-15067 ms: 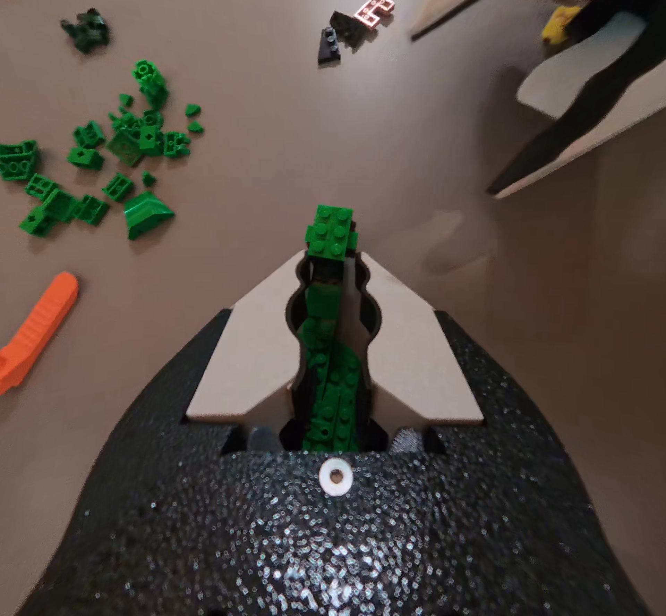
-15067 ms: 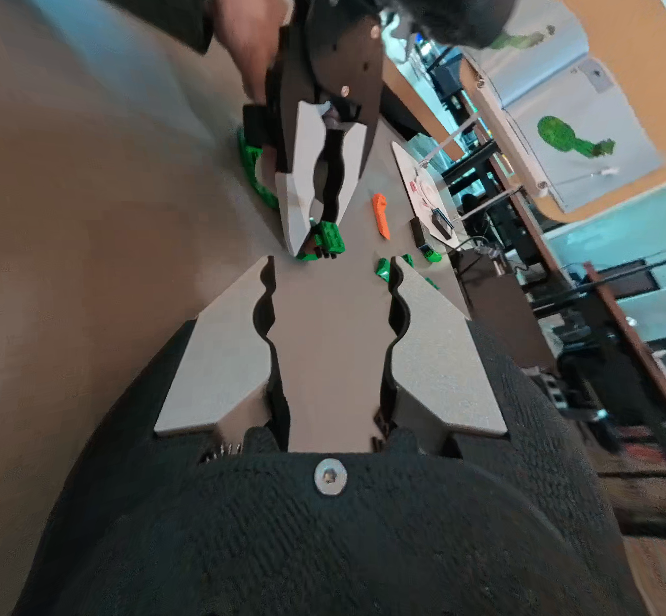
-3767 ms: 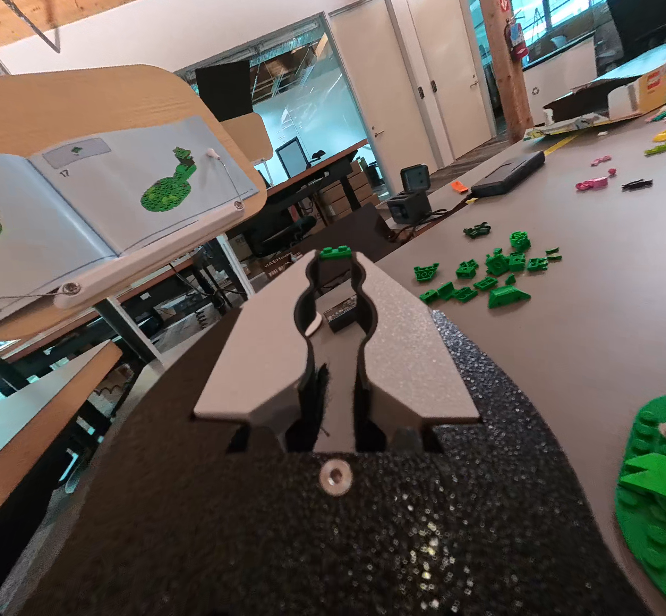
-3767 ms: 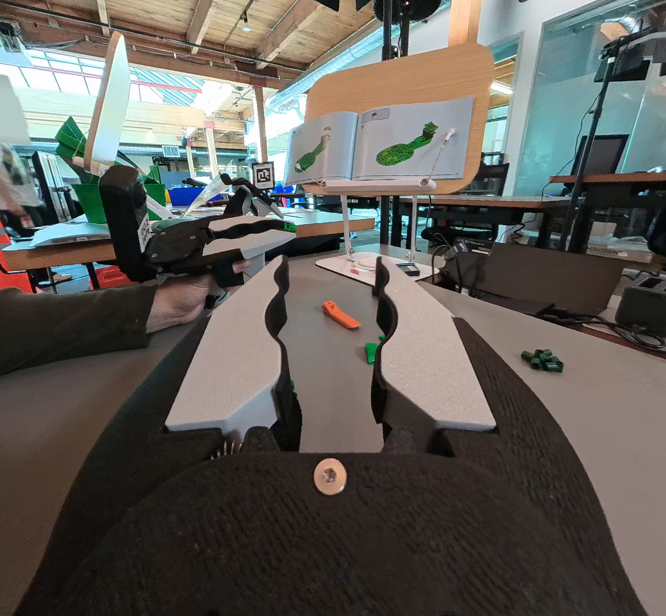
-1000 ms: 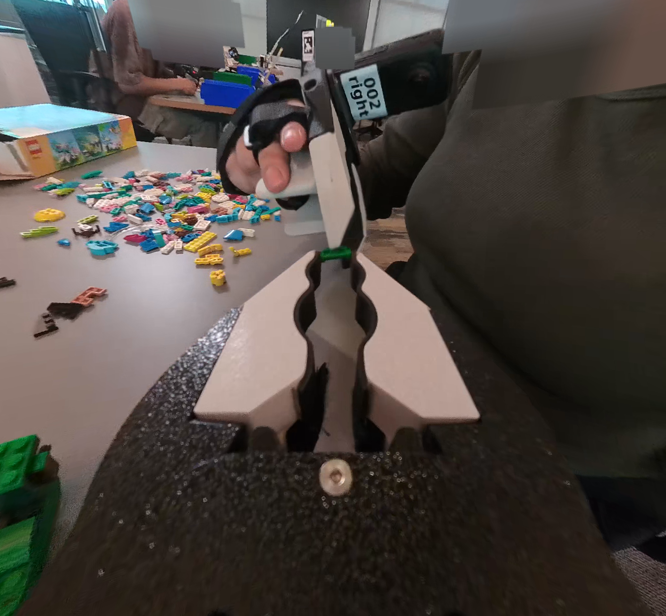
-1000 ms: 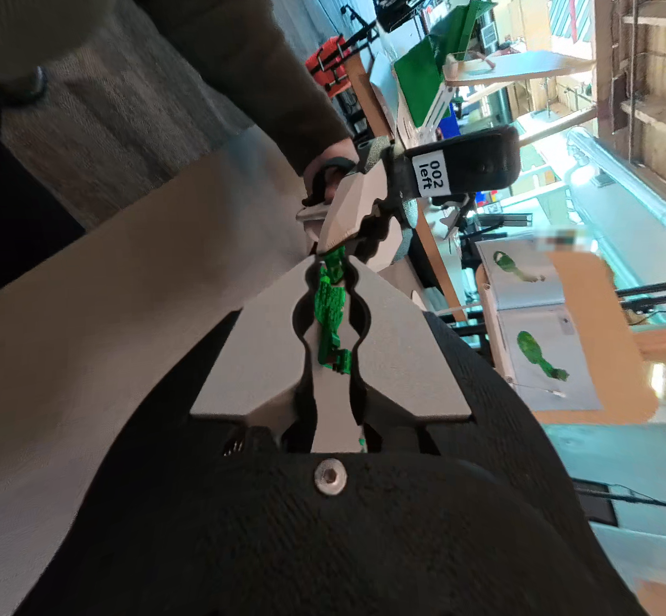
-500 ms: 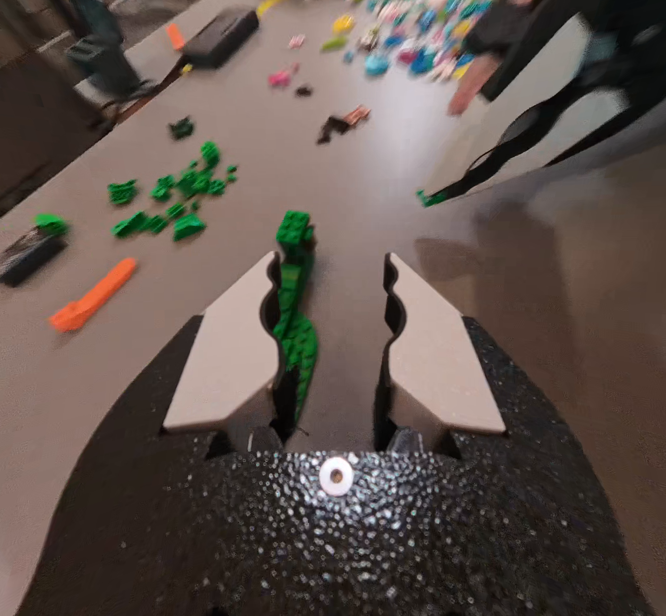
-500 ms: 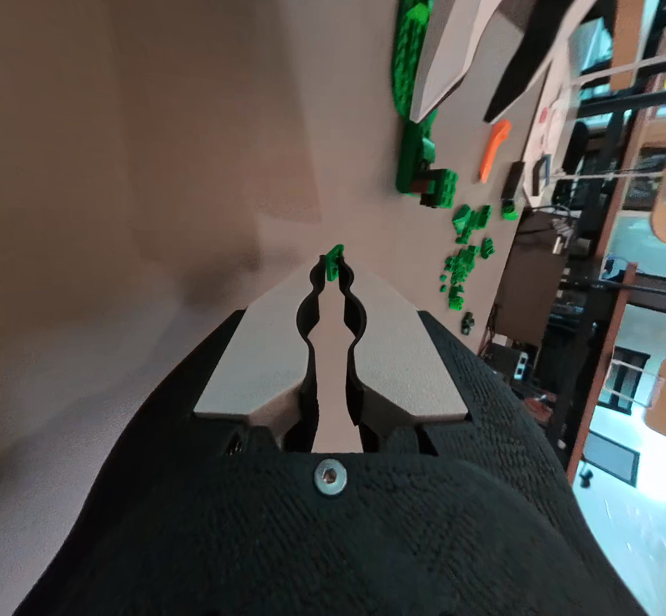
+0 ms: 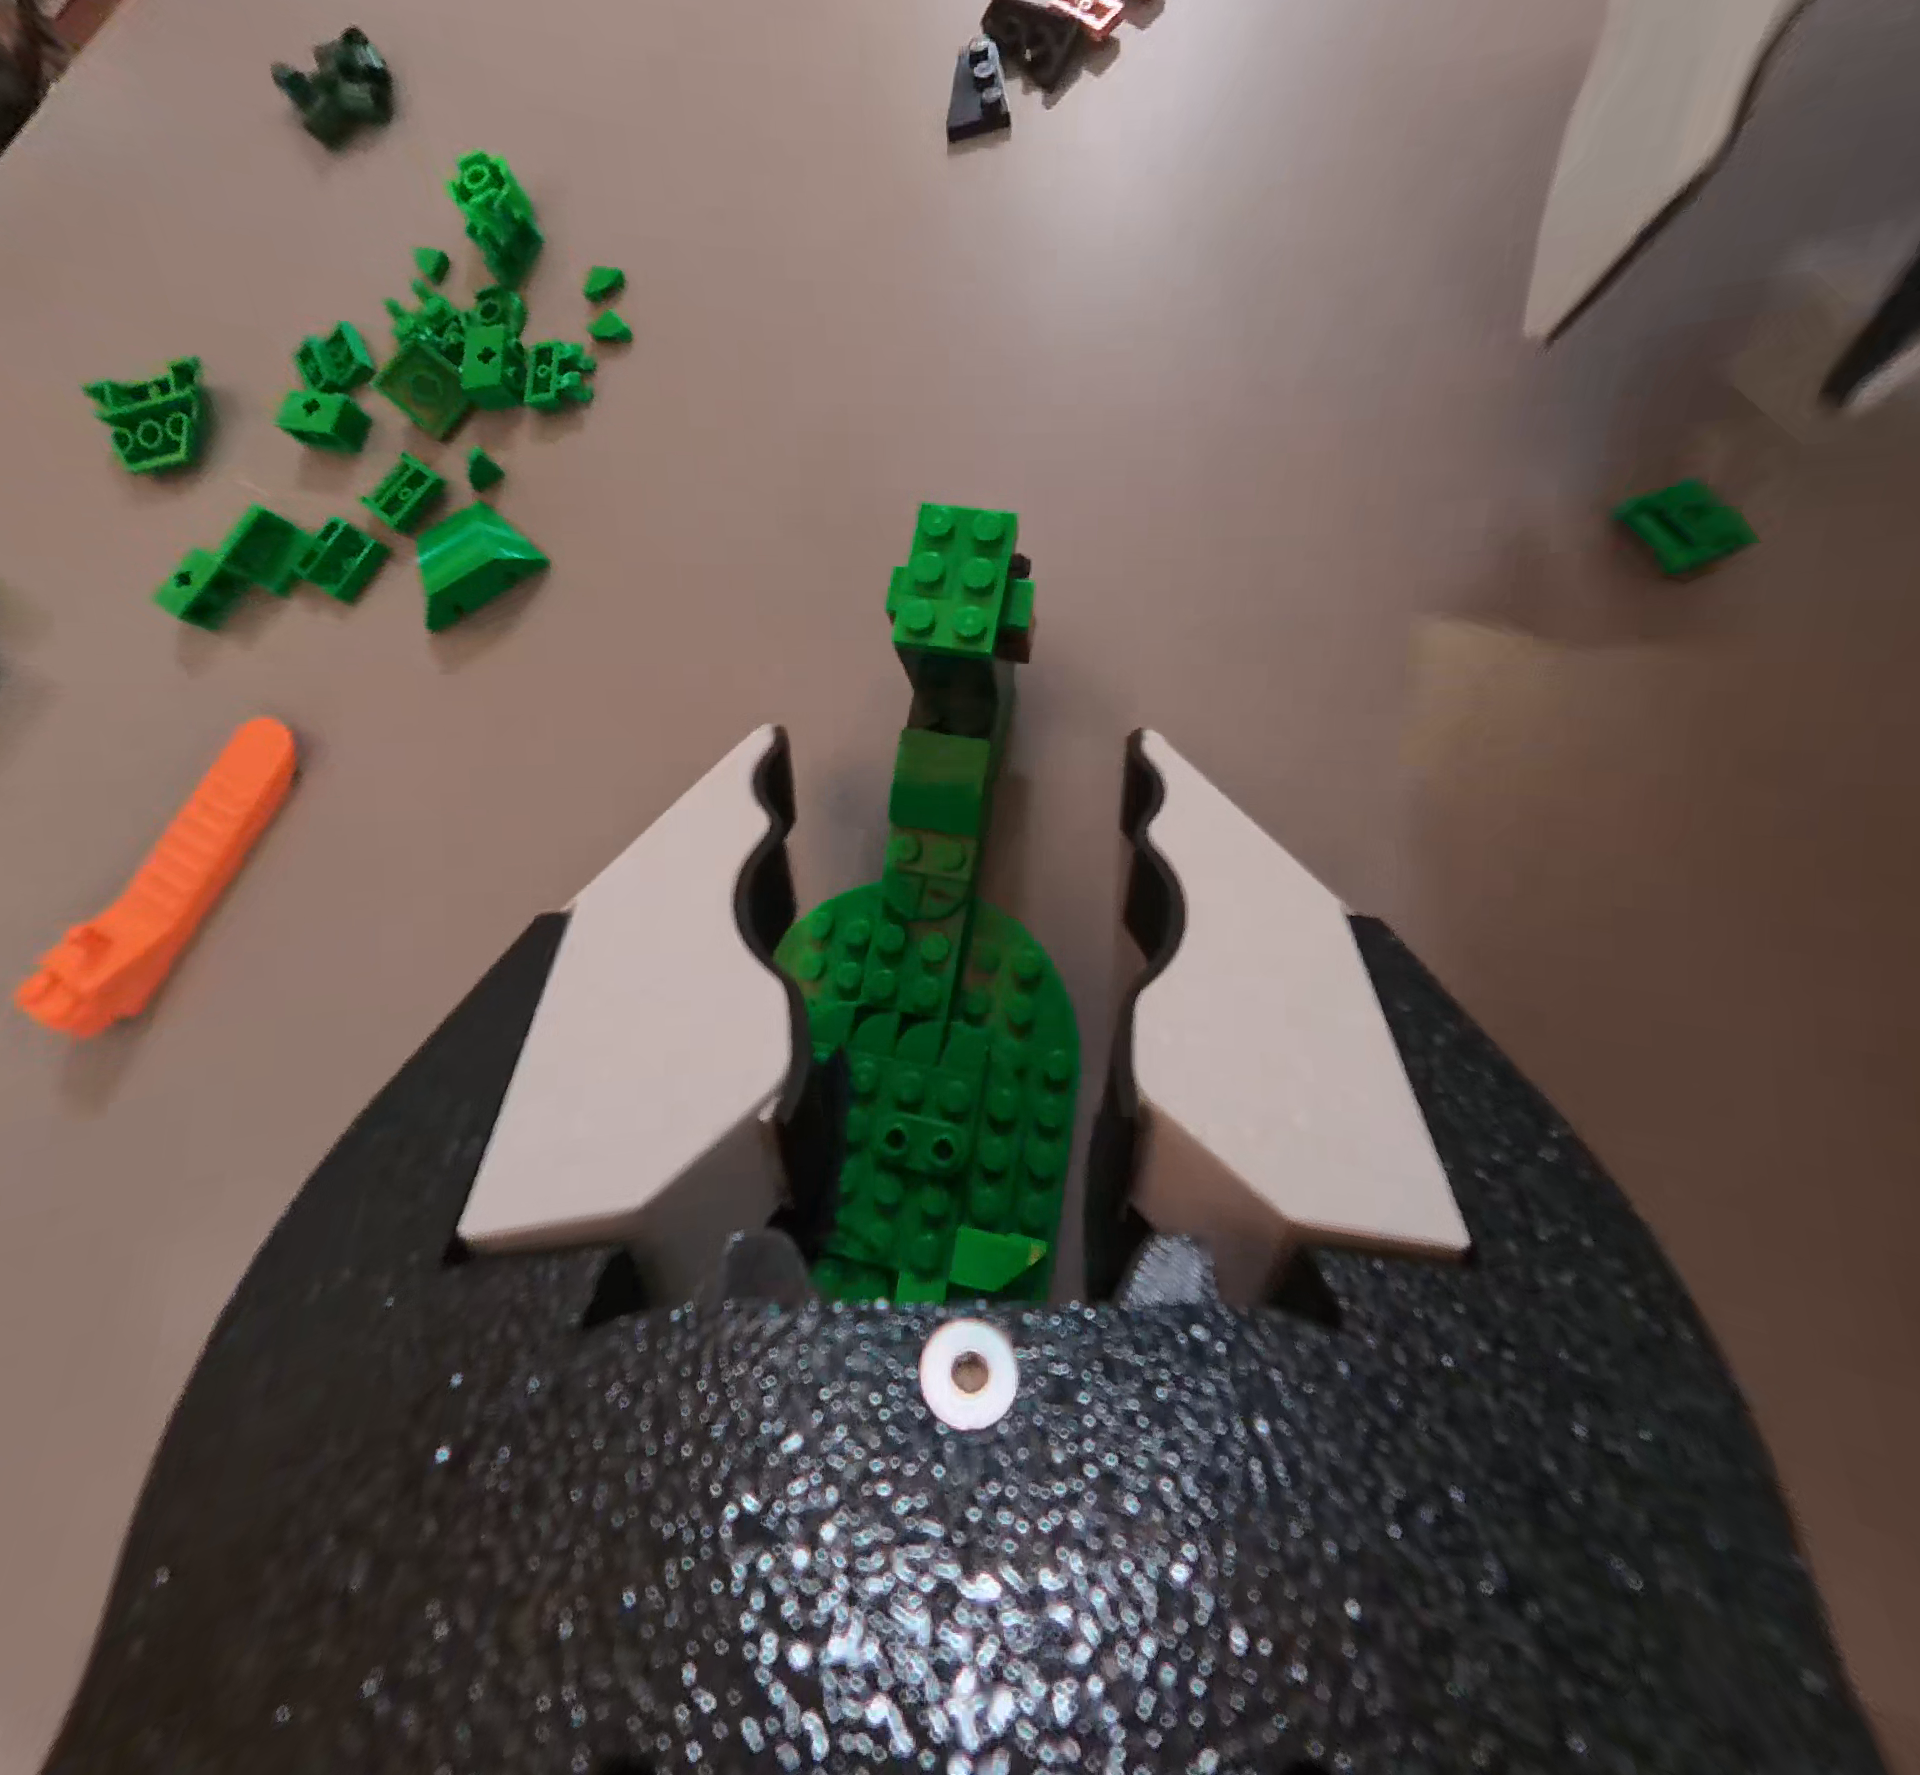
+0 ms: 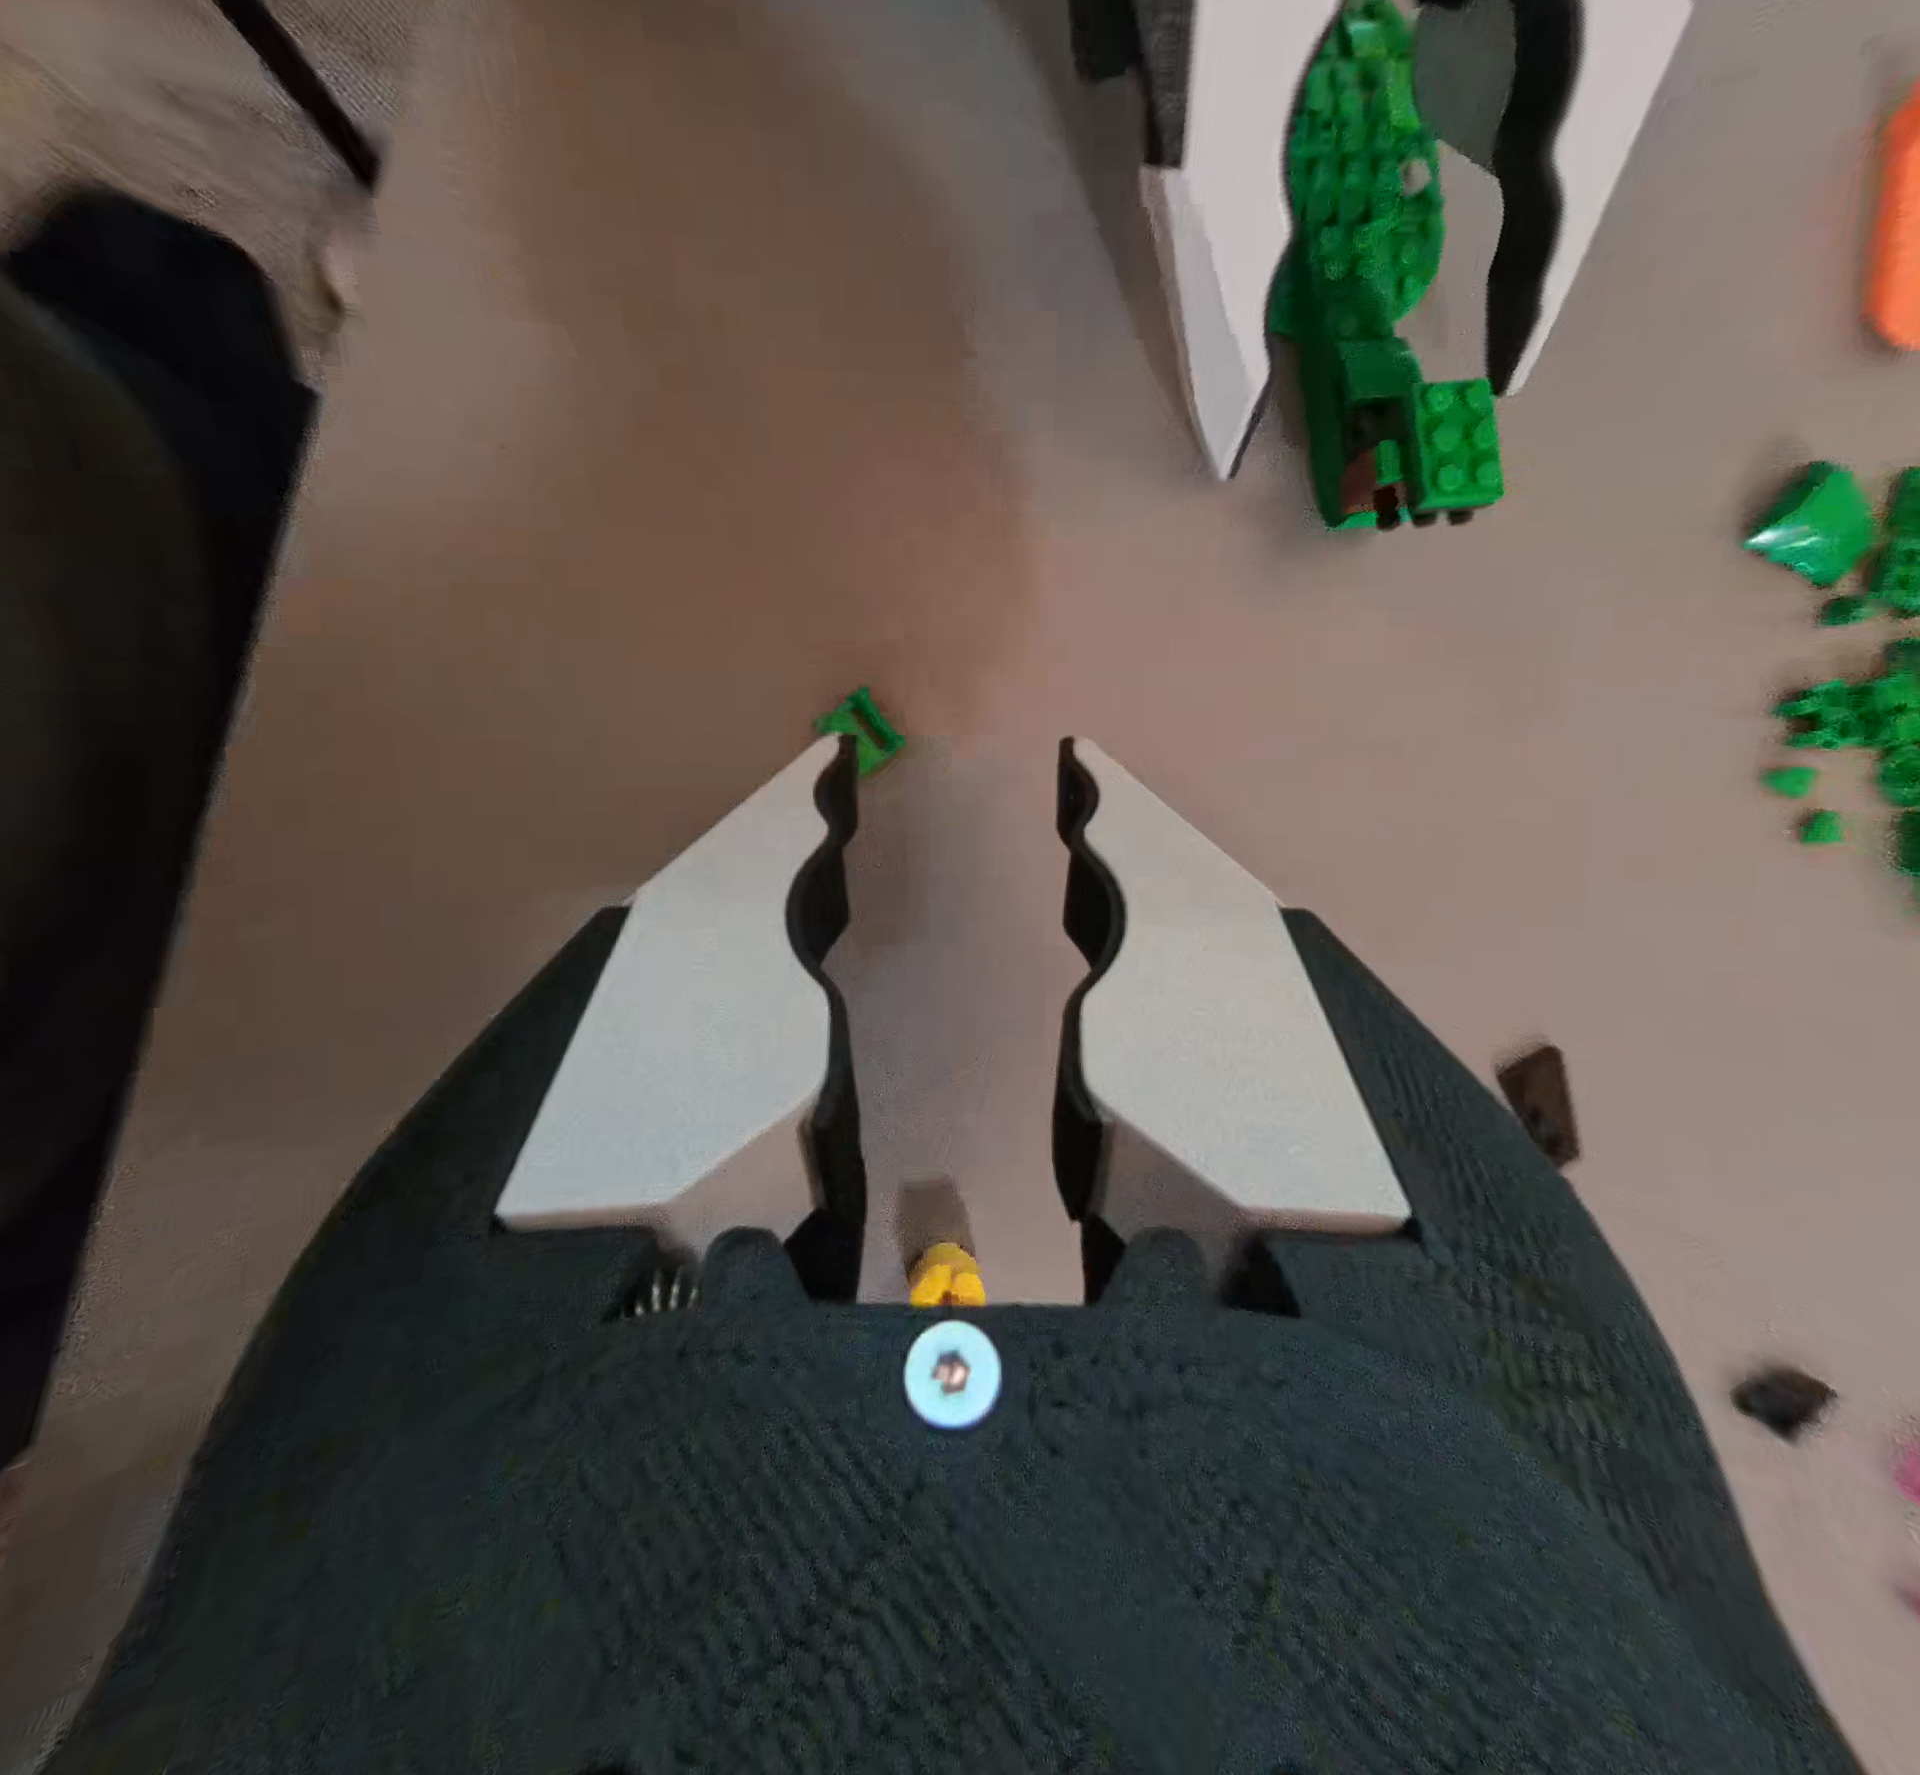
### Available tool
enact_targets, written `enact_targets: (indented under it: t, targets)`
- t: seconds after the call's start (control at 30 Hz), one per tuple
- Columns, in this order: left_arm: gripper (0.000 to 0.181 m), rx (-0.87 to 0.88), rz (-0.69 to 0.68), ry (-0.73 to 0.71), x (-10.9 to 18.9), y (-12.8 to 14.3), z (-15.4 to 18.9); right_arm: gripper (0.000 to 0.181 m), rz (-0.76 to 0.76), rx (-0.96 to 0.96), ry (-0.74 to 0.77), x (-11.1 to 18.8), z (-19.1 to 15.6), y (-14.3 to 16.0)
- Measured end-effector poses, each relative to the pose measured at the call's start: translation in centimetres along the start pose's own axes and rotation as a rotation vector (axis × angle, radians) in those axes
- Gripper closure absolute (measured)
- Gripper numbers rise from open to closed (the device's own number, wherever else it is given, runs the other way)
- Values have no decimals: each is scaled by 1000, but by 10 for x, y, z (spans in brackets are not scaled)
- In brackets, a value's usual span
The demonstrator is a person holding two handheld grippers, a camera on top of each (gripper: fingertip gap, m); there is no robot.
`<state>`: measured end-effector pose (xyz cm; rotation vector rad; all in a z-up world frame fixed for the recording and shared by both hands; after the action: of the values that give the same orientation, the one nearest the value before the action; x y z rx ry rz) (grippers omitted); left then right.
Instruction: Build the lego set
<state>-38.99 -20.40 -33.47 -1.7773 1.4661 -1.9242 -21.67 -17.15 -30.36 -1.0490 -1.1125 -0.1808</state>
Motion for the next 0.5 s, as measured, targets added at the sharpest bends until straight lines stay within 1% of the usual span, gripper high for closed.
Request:
enact_targets:
  t: [0.1,0.13,0.17,0.23,0.27,0.37,0.5]
  targets:
    - [128,-16,1,15,0,2,0,155,55,-64,-151,5,17,6]
    - [129,-14,4,23,0,2,0,155,60,-80,-222,4,19,6]
    - [131,-12,6,31,0,3,0,155,71,-80,-294,2,17,5]
    - [137,-17,14,31,0,4,0,158,87,-19,-399,-3,10,-1]
    - [141,-25,15,27,1,4,-1,160,78,32,-429,-7,5,-2]
    - [150,-50,13,20,0,4,0,167,-1,145,-454,-21,-3,-3]
    - [148,-55,19,29,0,3,1,170,-60,175,-459,-28,3,-5]
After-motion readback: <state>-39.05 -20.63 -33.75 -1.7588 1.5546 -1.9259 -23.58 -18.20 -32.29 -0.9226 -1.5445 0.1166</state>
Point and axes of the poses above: each gripper's, where its closed fingertips meet, x back along the fingers, y out of its underside, z = x × y across the jaws, the point moved 7 cm from there along x, back along the fingers, and after that the axes turned 3 degrees about -y, right-handed, at the moved point
